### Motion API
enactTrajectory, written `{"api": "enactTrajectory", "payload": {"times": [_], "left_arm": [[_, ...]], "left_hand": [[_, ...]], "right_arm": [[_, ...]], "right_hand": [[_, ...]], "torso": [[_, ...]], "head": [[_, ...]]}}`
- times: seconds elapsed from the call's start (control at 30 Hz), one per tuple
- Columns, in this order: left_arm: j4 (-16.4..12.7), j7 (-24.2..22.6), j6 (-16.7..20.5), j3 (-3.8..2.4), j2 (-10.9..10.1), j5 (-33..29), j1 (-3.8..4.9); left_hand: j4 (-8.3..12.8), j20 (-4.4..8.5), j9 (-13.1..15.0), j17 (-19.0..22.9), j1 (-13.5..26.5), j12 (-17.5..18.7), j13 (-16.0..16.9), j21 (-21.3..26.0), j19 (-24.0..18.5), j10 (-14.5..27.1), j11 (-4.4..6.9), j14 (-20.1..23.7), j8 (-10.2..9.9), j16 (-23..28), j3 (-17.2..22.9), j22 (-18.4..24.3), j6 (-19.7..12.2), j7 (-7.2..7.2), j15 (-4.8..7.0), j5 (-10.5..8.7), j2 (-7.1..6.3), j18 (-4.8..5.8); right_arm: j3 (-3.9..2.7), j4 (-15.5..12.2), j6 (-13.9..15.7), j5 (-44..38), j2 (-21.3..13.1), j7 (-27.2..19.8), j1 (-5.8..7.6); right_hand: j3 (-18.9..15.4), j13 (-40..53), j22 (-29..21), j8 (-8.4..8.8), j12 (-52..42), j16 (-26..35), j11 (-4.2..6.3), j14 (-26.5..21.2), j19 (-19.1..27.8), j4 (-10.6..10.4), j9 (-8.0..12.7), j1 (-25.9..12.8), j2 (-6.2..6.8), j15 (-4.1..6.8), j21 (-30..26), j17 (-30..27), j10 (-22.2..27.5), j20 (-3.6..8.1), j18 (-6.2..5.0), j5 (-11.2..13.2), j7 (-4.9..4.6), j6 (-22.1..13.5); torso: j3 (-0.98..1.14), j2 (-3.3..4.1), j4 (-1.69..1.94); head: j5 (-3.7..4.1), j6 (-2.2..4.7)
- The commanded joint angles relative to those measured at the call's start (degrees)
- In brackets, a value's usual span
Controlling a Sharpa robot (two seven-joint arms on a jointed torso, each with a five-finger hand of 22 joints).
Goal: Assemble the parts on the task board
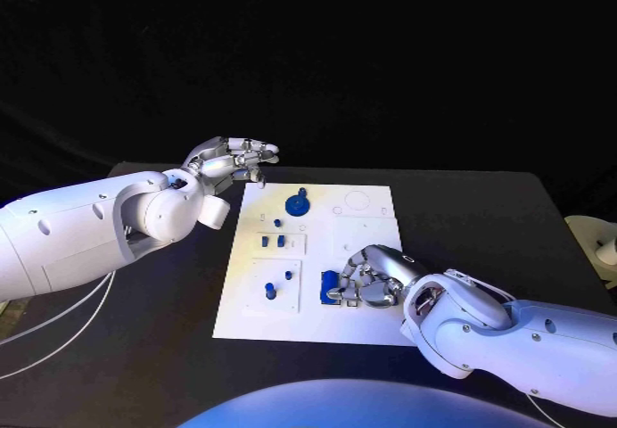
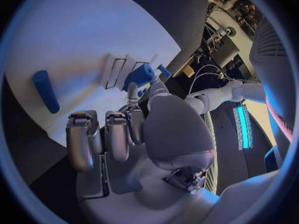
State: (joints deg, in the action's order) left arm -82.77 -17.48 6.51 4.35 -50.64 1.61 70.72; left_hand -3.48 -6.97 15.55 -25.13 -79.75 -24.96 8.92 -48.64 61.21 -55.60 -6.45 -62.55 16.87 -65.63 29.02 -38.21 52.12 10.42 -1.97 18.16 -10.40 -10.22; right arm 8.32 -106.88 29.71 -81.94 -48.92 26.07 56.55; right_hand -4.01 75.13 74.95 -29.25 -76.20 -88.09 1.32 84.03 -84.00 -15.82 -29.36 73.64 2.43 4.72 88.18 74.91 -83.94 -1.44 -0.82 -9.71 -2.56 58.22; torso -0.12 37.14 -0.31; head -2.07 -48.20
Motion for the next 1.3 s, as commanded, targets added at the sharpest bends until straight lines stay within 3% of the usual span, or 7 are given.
{"api": "enactTrajectory", "payload": {"times": [0.03,0.3,0.4,0.57,0.9,1.2,1.3], "left_arm": [[-0.1,-0.2,-0.9,-0.04,0.0,-0.3,0.05],[-0.1,-0.1,-0.9,-0.04,-0.1,-0.3,0.05],[-0.1,-0.1,-0.9,-0.04,-0.1,-0.3,0.05],[-0.1,0.0,-0.9,-0.04,-0.2,-0.3,0.05],[-0.2,0.1,-1.0,-0.02,-0.3,-0.3,0.05],[-0.1,0.1,-0.9,-0.01,-0.3,-0.3,0.05],[-0.1,0.1,-0.9,0.01,-0.3,-0.3,0.05]], "left_hand": [[-0.4,-0.14,0.1,0.1,0.5,-0.2,0.1,0.4,-0.2,0.5,-0.12,0.3,0.2,-0.2,0.1,0.1,-0.3,-0.1,-0.06,0.28,0.01,-0.35],[-0.4,-0.14,0.1,0.1,0.5,-0.2,0.1,0.4,-0.2,0.5,-0.12,0.3,0.2,-0.2,0.1,0.1,-0.3,-0.1,-0.06,0.28,0.01,-0.35],[-0.4,-0.14,0.1,0.1,0.5,-0.2,0.1,0.4,-0.2,0.5,-0.12,0.3,0.2,-0.2,0.1,0.1,-0.3,-0.1,-0.06,0.28,0.01,-0.35],[-0.4,-0.14,0.1,0.1,0.5,-0.2,0.1,0.4,-0.2,0.5,-0.12,0.3,0.2,-0.2,0.1,0.1,-0.3,-0.1,-0.06,0.28,0.01,-0.35],[-0.4,-0.15,0.1,0.1,0.5,-0.3,0.1,0.4,-0.2,0.5,-0.12,0.4,0.2,-0.3,0.1,0.1,-0.4,-0.09,-0.07,0.29,0.05,-0.35],[-0.4,-0.15,0.1,0.1,0.5,-0.3,0.1,0.4,-0.2,0.5,-0.12,0.4,0.2,-0.3,0.1,0.1,-0.4,-0.09,-0.07,0.29,0.05,-0.35],[-0.4,-0.15,0.1,0.1,0.5,-0.3,0.1,0.4,-0.2,0.5,-0.12,0.4,0.2,-0.3,0.1,0.1,-0.4,-0.09,-0.07,0.29,0.05,-0.35]], "right_arm": [[0.03,0.3,-1.7,-1.6,0.1,0.2,-0.04],[0.03,0.6,-1.8,-2.4,-0.1,0.7,-0.04],[0.03,0.7,-1.9,-2.6,-0.3,0.8,-0.04],[0.03,0.6,-2.0,-3.0,-0.6,0.8,-0.04],[0.03,0.2,-2.6,-2.5,-1.0,-0.1,-0.04],[-0.15,-0.9,0.5,-2.2,-3.8,-1.4,0.25],[-0.25,-1.4,1.4,-1.4,-5.9,-2.1,0.92]], "right_hand": [[0.0,4.6,14.6,-0.17,-0.2,-0.3,0.41,4.9,-5.5,-0.3,0.1,0.9,-0.31,0.42,0.3,9.1,-0.6,0.24,0.51,0.2,0.19,0.2],[0.5,4.8,14.7,-0.17,-0.4,-0.3,0.55,4.9,-5.6,-0.5,0.1,2.4,-0.81,0.53,0.6,9.3,-0.7,0.33,0.56,0.4,0.35,0.4],[1.0,4.9,14.7,-0.11,-0.4,-0.3,0.6,4.9,-5.6,-0.6,0.2,3.3,-1.05,0.6,0.6,9.3,-0.8,0.41,0.56,2.1,0.38,0.5],[1.3,5.0,14.7,-0.1,-0.5,-0.3,0.65,4.9,-5.6,-0.6,0.3,3.9,-1.12,0.63,0.7,9.4,-0.8,0.43,0.58,2.4,0.45,0.6],[0.9,5.0,14.7,-0.08,-0.4,-0.3,0.51,4.9,-5.6,-0.8,0.4,3.4,-0.12,0.55,0.6,9.4,-0.8,0.42,0.56,3.7,0.26,0.6],[1.1,4.5,14.6,0.15,0.4,-0.2,0.45,4.9,-5.5,-0.6,0.5,3.9,0.08,0.51,0.2,9.1,-0.5,0.38,0.49,3.8,0.2,0.3],[1.5,4.2,14.5,1.39,1.0,-0.2,-0.01,4.8,-5.3,-0.7,1.0,4.7,0.34,0.2,-0.2,9.0,-0.2,0.22,0.39,3.5,-0.47,-1.3]], "torso": [[0.03,-0.04,-0.04],[0.06,-0.02,-0.1],[0.07,-0.02,-0.09],[0.09,-0.01,-0.09],[0.07,0.01,-0.07],[0.07,-0.07,-0.12],[0.08,-0.09,-0.18]], "head": [[-0.05,-0.07],[-0.12,-0.14],[-0.14,-0.15],[-0.17,-0.16],[-0.15,-0.25],[-0.16,-0.12],[0.22,0.06]]}}
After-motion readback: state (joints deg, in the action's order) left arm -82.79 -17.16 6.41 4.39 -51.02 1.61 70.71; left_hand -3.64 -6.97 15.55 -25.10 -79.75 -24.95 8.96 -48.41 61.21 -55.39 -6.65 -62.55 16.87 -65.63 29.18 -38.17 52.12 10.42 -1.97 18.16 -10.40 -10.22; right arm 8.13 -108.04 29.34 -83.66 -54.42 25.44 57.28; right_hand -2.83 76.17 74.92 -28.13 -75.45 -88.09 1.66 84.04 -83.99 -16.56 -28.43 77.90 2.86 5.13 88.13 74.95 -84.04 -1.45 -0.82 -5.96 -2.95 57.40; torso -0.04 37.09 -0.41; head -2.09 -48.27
